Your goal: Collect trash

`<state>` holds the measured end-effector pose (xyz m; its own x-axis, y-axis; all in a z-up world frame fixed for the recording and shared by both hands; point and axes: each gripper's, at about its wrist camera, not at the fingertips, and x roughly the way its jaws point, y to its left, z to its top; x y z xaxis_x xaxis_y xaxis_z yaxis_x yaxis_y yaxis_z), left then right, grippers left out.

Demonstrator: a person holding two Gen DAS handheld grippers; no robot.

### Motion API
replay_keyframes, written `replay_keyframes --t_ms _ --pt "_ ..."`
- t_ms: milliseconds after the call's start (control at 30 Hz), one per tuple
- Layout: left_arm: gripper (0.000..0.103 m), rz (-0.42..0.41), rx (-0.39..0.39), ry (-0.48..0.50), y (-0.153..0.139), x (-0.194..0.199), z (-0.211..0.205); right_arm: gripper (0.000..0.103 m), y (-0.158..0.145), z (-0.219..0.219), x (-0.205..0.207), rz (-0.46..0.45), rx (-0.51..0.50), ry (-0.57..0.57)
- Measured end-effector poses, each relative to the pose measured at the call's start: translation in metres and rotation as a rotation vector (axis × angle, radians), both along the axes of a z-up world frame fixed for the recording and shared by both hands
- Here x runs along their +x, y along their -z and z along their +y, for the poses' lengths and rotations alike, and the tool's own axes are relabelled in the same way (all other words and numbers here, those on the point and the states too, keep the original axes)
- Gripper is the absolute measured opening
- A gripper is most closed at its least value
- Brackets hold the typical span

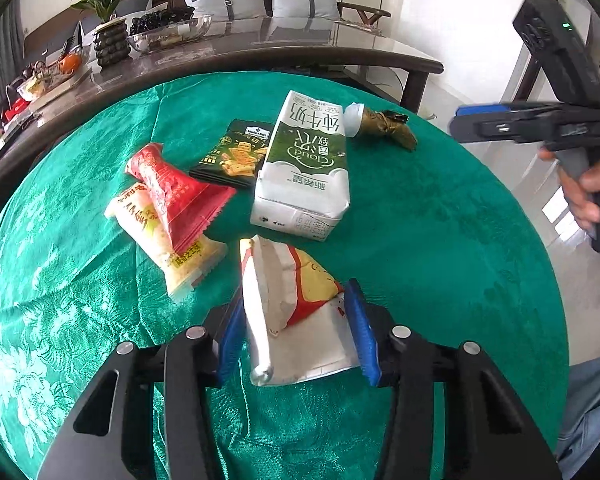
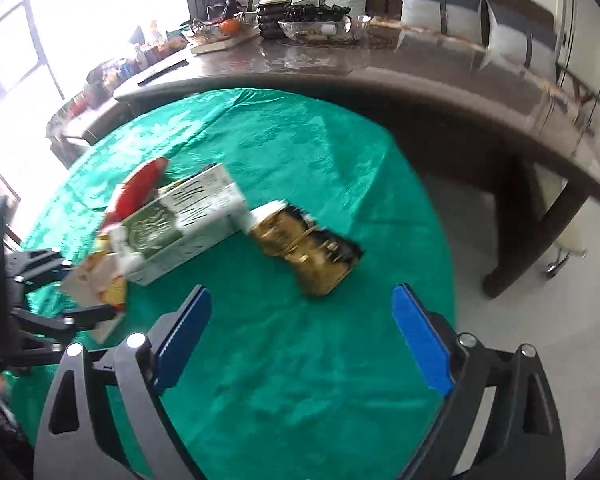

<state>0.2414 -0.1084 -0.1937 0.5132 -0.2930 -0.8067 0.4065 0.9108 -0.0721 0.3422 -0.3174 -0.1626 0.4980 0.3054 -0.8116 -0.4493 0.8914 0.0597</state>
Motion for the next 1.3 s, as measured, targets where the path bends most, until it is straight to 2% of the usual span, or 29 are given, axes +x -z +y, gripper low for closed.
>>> replay_keyframes --t_ms 100,200,233,267,333,367,400,433,600,667,733,833,933,1000,1033,1067,1100,1133,1167,1233,1300 --pt "0.041 0.008 -0.011 0.012 -0.002 0.000 0.002 0.089 0.018 0.027 0.027 -0.009 -0.151 -0.071" --pt "0.036 0.009 -0.016 0.035 -0.006 -0.001 0.006 0.088 0.036 0.043 0.043 -0.001 -0.198 -0.114" --pt "0.034 0.016 -0.025 0.039 -0.007 -0.001 0.009 0.086 0.038 0.044 0.044 0.015 -0.181 -0.125" --pt "0.031 0.022 -0.035 0.043 -0.009 0.000 0.011 0.065 0.039 0.043 0.044 0.046 -0.145 -0.133" --pt "0.026 0.028 -0.058 0.048 -0.012 0.000 0.018 0.060 0.036 0.037 0.044 0.066 -0.123 -0.102" --pt "0.023 0.034 -0.072 0.050 -0.014 0.000 0.021 0.050 0.033 0.034 0.038 0.075 -0.101 -0.097" --pt "0.021 0.043 -0.088 0.050 -0.014 0.000 0.024 0.049 0.028 0.030 0.028 0.072 -0.091 -0.080" --pt "0.019 0.053 -0.107 0.050 -0.014 0.000 0.027 0.048 0.022 0.027 0.020 0.068 -0.075 -0.058" --pt "0.016 0.056 -0.140 0.047 -0.016 -0.010 0.034 0.048 -0.009 0.007 -0.055 0.107 0.147 0.103" --pt "0.014 0.040 -0.130 0.068 -0.022 -0.022 0.034 0.048 -0.011 0.005 -0.088 0.151 0.217 0.185" --pt "0.014 0.009 -0.088 0.081 -0.028 -0.038 0.034 0.048 -0.009 0.014 -0.119 0.167 0.257 0.242" --pt "0.012 0.016 -0.073 0.097 -0.038 -0.058 0.044 0.048 -0.002 0.035 -0.151 0.130 0.250 0.291" --pt "0.012 0.021 -0.054 0.091 -0.041 -0.076 0.054 0.048 0.015 0.061 -0.172 0.041 0.121 0.318" --pt "0.014 0.007 -0.026 0.101 -0.037 -0.089 0.055 0.055 0.031 0.075 -0.177 0.016 0.059 0.299" --pt "0.019 -0.003 -0.012 0.095 -0.034 -0.096 0.055 0.060 0.033 0.074 -0.180 -0.009 0.051 0.289" --pt "0.037 -0.004 -0.009 0.090 -0.031 -0.100 0.056 0.070 0.033 0.076 -0.182 -0.026 0.054 0.268" --pt "0.050 -0.003 -0.012 0.076 -0.027 -0.103 0.058 0.078 0.033 0.075 -0.183 -0.019 0.067 0.257" --pt "0.073 -0.012 -0.016 0.057 -0.025 -0.105 0.061 0.079 0.033 0.073 -0.182 -0.004 0.092 0.255" --pt "0.085 -0.027 -0.022 0.041 -0.023 -0.108 0.064 0.081 0.034 0.071 -0.182 0.002 0.107 0.259" --pt "0.093 -0.039 -0.022 0.025 -0.018 -0.111 0.065 0.085 0.040 0.072 -0.183 0.019 0.098 0.261" --pt "0.095 -0.044 0.007 0.002 -0.010 -0.110 0.065 0.086 0.046 0.073 -0.184 0.027 0.081 0.246"
